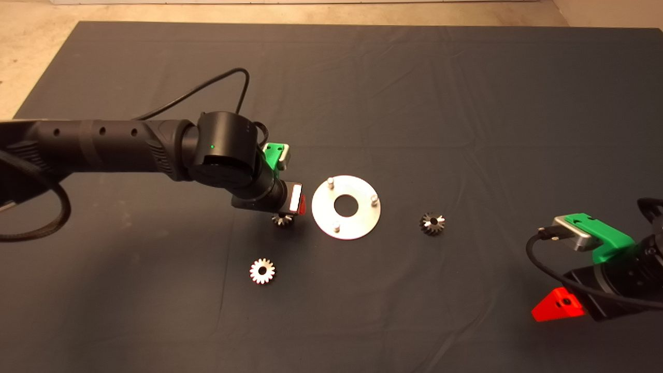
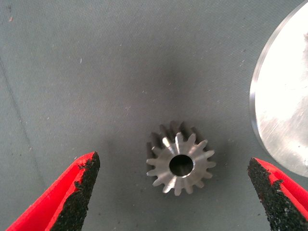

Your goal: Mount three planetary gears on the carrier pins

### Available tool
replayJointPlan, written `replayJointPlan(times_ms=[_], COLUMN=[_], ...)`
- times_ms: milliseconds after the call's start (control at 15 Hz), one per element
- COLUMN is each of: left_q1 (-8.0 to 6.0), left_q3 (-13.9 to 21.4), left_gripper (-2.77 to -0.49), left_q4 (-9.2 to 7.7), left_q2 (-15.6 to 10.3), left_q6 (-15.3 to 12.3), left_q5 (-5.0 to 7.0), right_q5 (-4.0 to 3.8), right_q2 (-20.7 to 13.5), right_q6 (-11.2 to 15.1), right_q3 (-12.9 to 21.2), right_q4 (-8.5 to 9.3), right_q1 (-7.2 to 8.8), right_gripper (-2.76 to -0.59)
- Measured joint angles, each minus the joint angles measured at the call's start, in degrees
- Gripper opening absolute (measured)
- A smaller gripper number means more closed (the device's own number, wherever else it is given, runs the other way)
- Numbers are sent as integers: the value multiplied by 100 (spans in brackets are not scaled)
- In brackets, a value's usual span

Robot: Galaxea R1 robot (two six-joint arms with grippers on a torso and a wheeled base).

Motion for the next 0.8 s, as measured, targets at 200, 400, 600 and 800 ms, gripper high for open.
replayJointPlan(times_ms=[200,400,600,800], left_q1=[239,324,328,330], left_q3=[-20,-96,-122,-216], left_gripper=[-107,-107,-107,-107], left_q4=[-2,4,4,4], left_q2=[15,17,29,135], left_q6=[2,2,5,27], left_q5=[1,0,0,-2], right_q5=[2,7,7,10], right_q2=[0,1,0,0], right_q6=[0,1,0,0], right_q3=[0,0,0,0], right_q4=[0,0,0,0], right_q1=[12,13,13,13], right_gripper=[-62,-62,-62,-62])
